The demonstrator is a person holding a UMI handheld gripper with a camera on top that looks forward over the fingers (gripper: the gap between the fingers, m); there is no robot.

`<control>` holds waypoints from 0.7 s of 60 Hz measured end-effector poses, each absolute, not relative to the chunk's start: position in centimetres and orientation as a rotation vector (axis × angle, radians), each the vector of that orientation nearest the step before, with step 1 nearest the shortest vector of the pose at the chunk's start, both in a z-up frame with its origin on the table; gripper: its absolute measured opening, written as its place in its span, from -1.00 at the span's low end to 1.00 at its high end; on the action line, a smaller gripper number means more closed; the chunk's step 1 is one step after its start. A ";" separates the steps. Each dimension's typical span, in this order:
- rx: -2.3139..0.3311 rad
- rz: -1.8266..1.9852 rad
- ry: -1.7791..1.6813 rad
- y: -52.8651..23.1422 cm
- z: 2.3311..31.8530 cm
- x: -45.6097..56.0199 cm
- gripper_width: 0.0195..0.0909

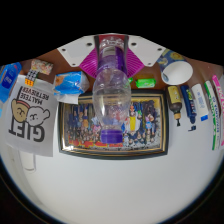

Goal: Pour water

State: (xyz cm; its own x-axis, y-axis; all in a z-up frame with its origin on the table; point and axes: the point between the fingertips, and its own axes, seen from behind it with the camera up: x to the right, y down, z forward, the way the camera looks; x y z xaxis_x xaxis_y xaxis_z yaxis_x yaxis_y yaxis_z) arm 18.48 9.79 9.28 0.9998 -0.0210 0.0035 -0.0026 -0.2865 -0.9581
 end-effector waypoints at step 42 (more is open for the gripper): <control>-2.088 -0.046 0.082 0.6 10.5 17.2 0.85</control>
